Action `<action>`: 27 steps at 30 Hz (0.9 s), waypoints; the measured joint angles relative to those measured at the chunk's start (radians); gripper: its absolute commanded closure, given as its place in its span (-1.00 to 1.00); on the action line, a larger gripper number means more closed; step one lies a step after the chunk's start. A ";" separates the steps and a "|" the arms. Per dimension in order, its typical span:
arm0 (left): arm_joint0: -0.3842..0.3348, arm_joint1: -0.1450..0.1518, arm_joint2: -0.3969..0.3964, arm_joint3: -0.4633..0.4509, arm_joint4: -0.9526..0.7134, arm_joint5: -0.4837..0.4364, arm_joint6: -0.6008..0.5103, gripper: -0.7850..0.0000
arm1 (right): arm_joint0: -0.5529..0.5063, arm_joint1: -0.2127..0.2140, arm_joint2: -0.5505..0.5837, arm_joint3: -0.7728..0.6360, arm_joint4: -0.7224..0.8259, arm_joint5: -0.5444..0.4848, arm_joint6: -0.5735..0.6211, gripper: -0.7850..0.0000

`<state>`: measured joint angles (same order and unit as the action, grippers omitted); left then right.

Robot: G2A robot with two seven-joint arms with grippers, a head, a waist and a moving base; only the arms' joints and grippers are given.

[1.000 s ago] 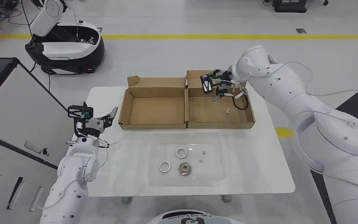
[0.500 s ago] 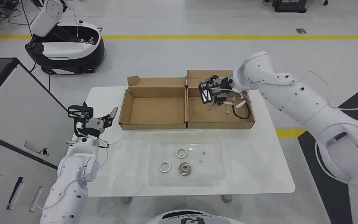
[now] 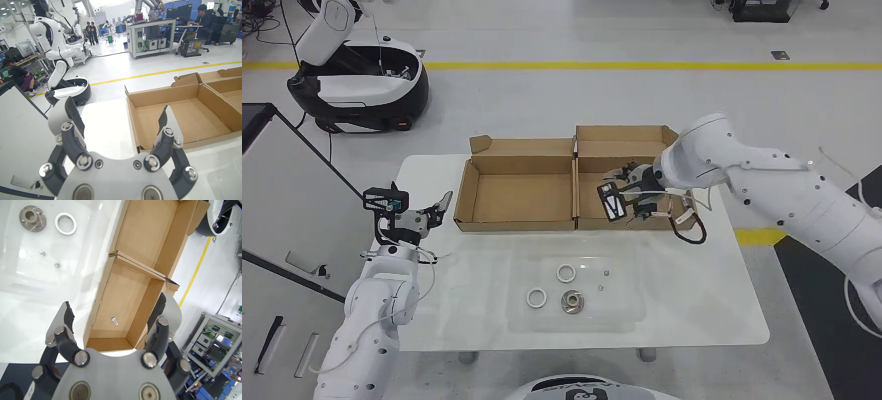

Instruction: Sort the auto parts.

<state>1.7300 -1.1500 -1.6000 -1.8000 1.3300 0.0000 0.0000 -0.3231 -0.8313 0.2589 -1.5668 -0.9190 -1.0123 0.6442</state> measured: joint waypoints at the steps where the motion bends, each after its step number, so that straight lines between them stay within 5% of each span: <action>1: 0.000 0.000 0.000 0.000 0.000 0.000 0.000 -1.00 | 0.006 0.002 -0.012 -0.012 0.023 0.000 0.029 -1.00; 9: 0.000 0.000 0.000 0.000 0.000 0.000 0.000 -1.00 | 0.064 -0.003 -0.064 -0.051 0.205 0.005 0.169 -1.00; 23: 0.000 0.000 0.000 0.000 0.000 0.000 0.000 -1.00 | 0.064 -0.004 -0.064 -0.057 0.202 0.009 0.172 -1.00; 27: 0.000 0.000 0.000 0.000 0.000 0.000 0.000 -1.00 | 0.061 -0.020 -0.091 -0.111 0.186 0.082 0.246 -1.00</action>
<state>1.7300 -1.1500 -1.6000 -1.8000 1.3300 0.0000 0.0000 -0.2619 -0.8509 0.1684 -1.6779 -0.7327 -0.9299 0.8904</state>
